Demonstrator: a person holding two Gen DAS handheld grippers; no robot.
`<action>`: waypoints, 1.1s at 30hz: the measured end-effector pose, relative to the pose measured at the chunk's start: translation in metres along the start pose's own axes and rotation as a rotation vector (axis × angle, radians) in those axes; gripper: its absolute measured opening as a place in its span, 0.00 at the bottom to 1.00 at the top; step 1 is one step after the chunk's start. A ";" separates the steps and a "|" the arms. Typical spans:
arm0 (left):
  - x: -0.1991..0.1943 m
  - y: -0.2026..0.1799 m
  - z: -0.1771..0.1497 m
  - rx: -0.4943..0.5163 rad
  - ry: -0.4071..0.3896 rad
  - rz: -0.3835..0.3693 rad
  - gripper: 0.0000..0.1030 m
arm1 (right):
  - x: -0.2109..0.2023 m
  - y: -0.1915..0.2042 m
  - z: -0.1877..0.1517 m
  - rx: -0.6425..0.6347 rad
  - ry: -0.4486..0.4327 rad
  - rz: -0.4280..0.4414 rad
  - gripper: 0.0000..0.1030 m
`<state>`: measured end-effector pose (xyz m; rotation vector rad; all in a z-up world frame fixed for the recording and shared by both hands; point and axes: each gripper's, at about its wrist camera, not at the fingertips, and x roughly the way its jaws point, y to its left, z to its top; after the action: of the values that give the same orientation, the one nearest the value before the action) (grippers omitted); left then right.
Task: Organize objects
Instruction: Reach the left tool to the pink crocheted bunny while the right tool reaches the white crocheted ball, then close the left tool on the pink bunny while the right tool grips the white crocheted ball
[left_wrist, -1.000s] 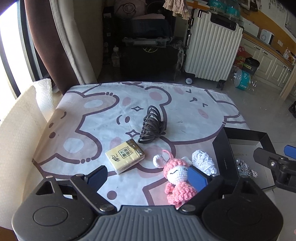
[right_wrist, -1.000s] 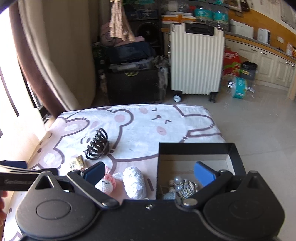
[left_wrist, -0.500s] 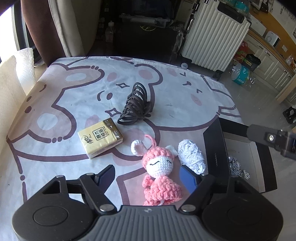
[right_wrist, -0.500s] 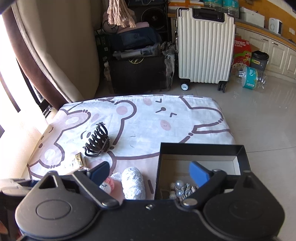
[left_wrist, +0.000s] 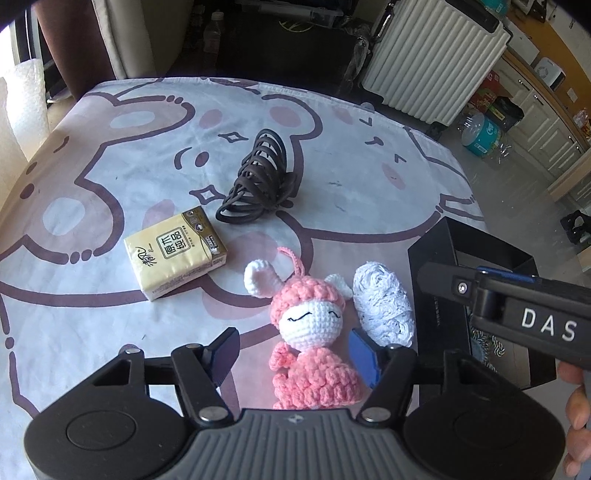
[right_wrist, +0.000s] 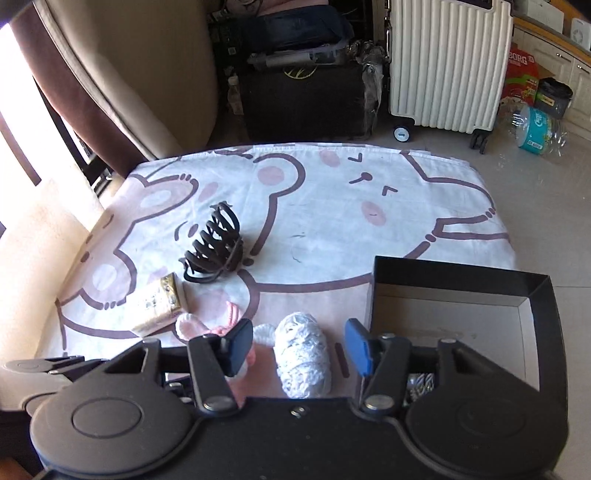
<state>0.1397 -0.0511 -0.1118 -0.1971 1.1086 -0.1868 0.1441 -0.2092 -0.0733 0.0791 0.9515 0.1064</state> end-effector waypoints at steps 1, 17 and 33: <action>0.002 0.001 0.000 -0.003 0.002 -0.002 0.63 | 0.002 0.000 0.001 0.001 0.005 0.001 0.55; 0.032 -0.002 -0.001 -0.072 0.103 -0.089 0.47 | 0.028 0.001 -0.001 -0.040 0.072 -0.006 0.46; 0.037 0.006 -0.004 -0.050 0.137 -0.134 0.33 | 0.045 0.008 -0.002 -0.063 0.121 -0.011 0.38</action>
<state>0.1522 -0.0547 -0.1474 -0.3068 1.2379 -0.2961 0.1682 -0.1959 -0.1098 0.0087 1.0689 0.1320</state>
